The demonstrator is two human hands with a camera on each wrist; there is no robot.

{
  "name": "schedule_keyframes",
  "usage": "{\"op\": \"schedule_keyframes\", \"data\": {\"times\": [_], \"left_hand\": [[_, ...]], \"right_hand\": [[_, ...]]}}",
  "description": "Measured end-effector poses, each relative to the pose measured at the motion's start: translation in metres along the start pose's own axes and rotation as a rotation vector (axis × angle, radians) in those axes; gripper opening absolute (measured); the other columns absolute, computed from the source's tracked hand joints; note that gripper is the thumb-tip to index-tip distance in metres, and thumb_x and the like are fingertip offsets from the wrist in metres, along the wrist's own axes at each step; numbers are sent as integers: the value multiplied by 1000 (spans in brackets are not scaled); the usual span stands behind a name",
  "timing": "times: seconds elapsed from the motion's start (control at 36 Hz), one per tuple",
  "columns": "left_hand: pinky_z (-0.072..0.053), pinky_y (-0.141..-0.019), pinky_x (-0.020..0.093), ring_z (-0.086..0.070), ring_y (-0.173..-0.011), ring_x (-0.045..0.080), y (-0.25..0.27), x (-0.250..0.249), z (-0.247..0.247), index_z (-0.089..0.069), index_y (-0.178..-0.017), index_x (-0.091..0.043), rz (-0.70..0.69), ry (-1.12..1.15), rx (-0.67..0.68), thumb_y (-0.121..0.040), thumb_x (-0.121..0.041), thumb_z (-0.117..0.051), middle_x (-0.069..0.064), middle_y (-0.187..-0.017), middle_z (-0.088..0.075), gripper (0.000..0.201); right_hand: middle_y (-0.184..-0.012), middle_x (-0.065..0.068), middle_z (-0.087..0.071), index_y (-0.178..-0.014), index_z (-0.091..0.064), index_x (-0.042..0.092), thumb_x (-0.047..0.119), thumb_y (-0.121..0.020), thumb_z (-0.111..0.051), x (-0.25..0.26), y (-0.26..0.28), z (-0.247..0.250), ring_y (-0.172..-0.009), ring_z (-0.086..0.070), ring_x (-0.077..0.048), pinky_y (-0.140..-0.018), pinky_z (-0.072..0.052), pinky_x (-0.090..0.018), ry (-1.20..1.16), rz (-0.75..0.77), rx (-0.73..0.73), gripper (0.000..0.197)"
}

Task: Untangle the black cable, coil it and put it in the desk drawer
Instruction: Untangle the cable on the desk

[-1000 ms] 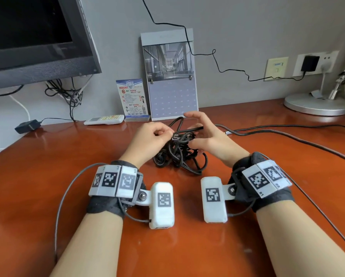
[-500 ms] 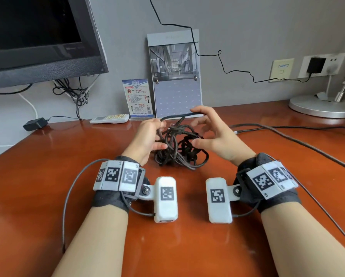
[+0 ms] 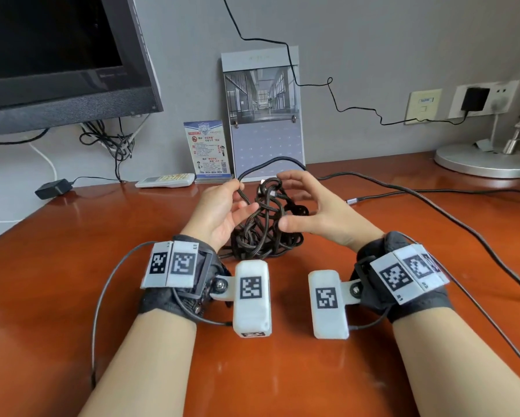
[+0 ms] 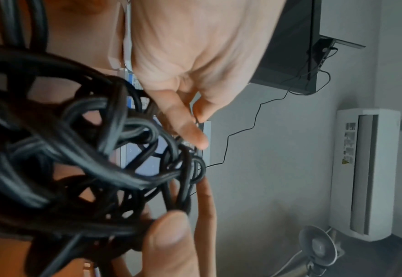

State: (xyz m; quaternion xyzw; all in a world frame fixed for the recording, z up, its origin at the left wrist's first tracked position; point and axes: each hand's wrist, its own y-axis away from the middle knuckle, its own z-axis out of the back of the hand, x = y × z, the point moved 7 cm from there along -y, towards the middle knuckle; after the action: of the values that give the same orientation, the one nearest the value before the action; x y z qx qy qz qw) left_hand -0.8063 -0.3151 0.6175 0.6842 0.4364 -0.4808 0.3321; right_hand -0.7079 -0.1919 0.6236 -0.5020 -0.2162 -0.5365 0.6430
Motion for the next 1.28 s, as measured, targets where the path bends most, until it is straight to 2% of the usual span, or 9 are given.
{"op": "schedule_keyframes", "data": {"times": [0.17, 0.36, 0.56, 0.67, 0.75, 0.81, 0.92, 1.11, 1.28], "left_hand": [[-38, -34, 12, -46, -36, 2, 1, -3, 4, -57, -81, -7, -69, -164, -12, -97, -12, -50, 1, -69, -41, 18], [-33, -40, 15, -37, -53, 9, 5, -10, 3, -52, -85, -11, -176, -441, -99, -100, -7, -38, -1, -71, -41, 21], [-30, -83, 24, -46, -97, 13, 9, -2, -4, -55, -99, -16, -158, -769, 16, -100, -21, -42, -9, -92, -53, 14], [-37, -69, 13, -56, -74, -4, 21, 6, -14, -58, -89, -19, -46, -814, 141, -92, -47, -53, -14, -83, -56, 28], [-30, -86, 19, -49, -117, 8, 25, 10, -16, -39, -137, -17, 18, -875, 169, -82, -61, -58, 2, -137, -47, 73], [-27, -92, 26, -37, -129, 17, 25, 11, -20, -21, -145, -26, -14, -932, 185, -78, -61, -63, 3, -145, -33, 86], [-33, -92, 29, -40, -123, 15, 26, 14, -31, -38, -131, -37, -136, -1128, 228, -74, -53, -69, -4, -130, -38, 67], [-36, -77, 28, -47, -99, 15, 17, 8, -17, -42, -122, -16, -180, -1135, 7, -79, -42, -65, -3, -110, -44, 56], [-32, -53, 25, -43, -57, 11, 10, -1, -7, -40, -63, -22, -258, -1016, -70, -84, -25, -60, -2, -65, -49, 30]], "right_hand": [[-110, 12, -57, -117, -46, 31, 11, -73, -79, -9, -1, 1, -102, -56, -2, -97, -43, -24, 21, -60, -34, 58], [-87, -4, -70, -84, -61, 16, 20, -85, -68, -15, -1, 8, -81, -65, -16, -78, -54, -33, 139, -108, -115, 8], [-79, -12, -72, -78, -69, 5, 23, -95, -55, -28, 0, 19, -73, -64, -25, -73, -54, -42, 126, -202, -260, 29], [-77, -9, -66, -85, -69, 8, 22, -94, -57, -25, 0, 16, -72, -61, -22, -60, -54, -31, 121, -196, -309, 20], [-83, -2, -59, -92, -72, 8, 26, -91, -62, -20, -2, 18, -80, -55, -15, -64, -39, -21, 257, -158, -381, 20], [-85, -3, -55, -93, -73, 6, 25, -89, -63, -17, -2, 21, -82, -51, -14, -67, -32, -18, 302, -144, -444, 22], [-82, 0, -51, -88, -74, 7, 23, -86, -67, -12, -1, 20, -80, -52, -14, -72, -39, -24, 358, -105, -552, 18], [-82, -2, -54, -70, -61, 12, 18, -88, -62, -12, 1, 18, -76, -51, -14, -66, -34, -21, 166, -122, -581, 19], [-69, -5, -42, -68, -45, 9, 15, -95, -49, -18, 6, 28, -64, -36, -11, -52, -30, -11, -188, -184, -660, 28]]}}
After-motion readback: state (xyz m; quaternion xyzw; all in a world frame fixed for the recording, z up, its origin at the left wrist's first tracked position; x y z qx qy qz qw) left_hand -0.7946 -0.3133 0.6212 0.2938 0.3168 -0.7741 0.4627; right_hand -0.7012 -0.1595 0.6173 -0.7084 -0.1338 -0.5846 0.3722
